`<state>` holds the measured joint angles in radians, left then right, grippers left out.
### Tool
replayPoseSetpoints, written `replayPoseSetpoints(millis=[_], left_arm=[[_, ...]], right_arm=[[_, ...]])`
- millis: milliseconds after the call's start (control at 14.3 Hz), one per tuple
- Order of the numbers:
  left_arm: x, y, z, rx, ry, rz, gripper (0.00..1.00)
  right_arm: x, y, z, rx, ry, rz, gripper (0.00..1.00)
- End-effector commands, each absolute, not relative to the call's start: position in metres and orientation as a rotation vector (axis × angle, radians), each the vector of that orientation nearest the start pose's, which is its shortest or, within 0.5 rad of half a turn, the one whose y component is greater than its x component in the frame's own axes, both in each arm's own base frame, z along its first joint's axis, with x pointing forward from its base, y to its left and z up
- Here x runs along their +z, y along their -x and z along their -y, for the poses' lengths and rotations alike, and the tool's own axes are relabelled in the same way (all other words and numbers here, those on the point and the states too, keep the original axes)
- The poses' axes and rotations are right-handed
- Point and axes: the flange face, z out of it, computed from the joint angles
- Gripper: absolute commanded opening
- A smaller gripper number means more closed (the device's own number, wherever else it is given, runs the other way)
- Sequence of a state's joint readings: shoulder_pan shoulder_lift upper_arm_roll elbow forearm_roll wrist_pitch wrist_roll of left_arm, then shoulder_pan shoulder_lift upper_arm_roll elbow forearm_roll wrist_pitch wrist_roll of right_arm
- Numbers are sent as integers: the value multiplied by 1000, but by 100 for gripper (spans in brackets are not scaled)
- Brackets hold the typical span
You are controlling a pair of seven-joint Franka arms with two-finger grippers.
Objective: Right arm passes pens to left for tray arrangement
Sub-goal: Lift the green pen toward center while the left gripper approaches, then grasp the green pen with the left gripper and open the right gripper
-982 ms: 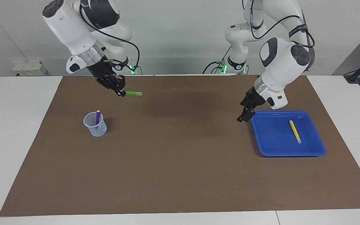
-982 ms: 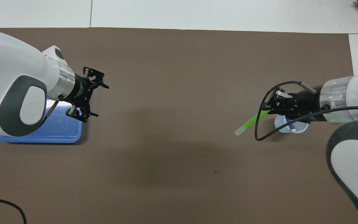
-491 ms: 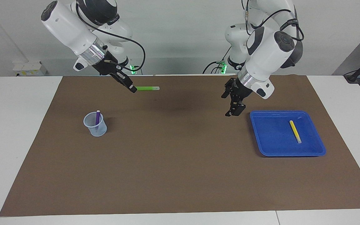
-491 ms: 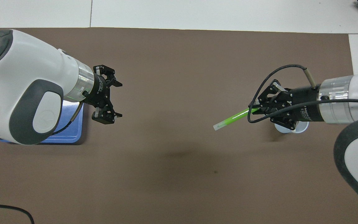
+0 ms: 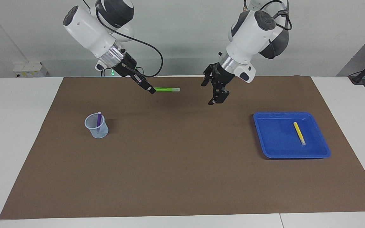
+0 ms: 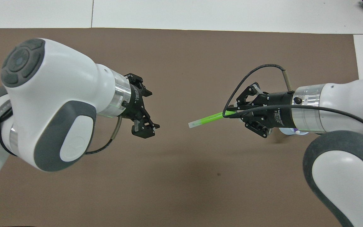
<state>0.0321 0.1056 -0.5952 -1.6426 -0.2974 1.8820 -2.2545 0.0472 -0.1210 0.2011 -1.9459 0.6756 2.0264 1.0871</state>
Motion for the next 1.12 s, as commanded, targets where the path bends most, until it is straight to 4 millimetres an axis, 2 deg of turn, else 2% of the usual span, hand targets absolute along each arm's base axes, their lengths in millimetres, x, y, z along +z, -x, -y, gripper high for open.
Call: replayPoseSetpoints(millis=[0,210,351,491,842,1052], left_arm=[[585,-476,367,-442,-1827,-2301,100],[590,-462,392,-436,-1750,-2320,100],[591,-450,411,-393,-1645,-2394,100],[598,-445,430,-313,-1552,-2354,100],[599,-447,435,-280,-1511,-2313,99],[598,-446,440,-285,-1512,-2299,89]], right_arm=[[561,-517,-173,335,2083,-1368,0],[560,-517,-174,354,2066,-1399,0],[561,-516,-175,370,2052,-1396,0],[561,-516,-175,371,2049,-1398,0],[560,-516,-175,376,2053,-1395,0],[561,-516,-175,375,2050,-1396,0]])
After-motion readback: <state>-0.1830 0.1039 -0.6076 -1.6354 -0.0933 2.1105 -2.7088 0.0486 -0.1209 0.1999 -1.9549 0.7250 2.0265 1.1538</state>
